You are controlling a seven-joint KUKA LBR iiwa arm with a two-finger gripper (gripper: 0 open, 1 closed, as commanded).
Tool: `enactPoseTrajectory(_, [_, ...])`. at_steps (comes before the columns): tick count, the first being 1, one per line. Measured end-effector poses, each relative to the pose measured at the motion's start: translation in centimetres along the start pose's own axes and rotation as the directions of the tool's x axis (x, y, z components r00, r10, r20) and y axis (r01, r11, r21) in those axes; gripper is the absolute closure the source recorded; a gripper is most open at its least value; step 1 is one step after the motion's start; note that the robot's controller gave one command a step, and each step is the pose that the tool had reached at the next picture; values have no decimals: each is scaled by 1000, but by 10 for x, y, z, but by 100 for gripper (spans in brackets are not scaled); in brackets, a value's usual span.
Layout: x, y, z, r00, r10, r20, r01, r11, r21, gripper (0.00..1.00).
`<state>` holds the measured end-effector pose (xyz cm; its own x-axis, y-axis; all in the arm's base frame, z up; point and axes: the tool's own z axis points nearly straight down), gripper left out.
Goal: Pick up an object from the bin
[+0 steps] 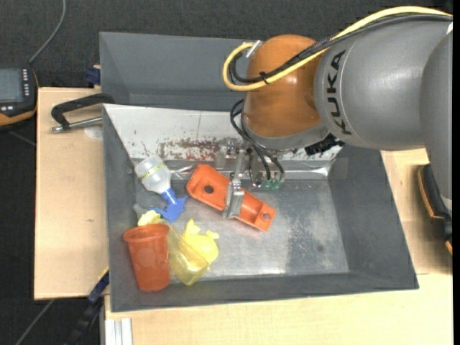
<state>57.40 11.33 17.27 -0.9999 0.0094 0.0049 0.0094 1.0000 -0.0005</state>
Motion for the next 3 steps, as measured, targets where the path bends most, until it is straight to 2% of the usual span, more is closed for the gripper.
enactPoseTrajectory(1, [14,-26,36,1000,28,13,-28,1000,-7,0])
enactPoseTrajectory(2, [24,-54,78,988,156,-1,-156,988,0,0])
enactPoseTrajectory(3, [-3,-76,101,999,-40,20,41,999,-8,100])
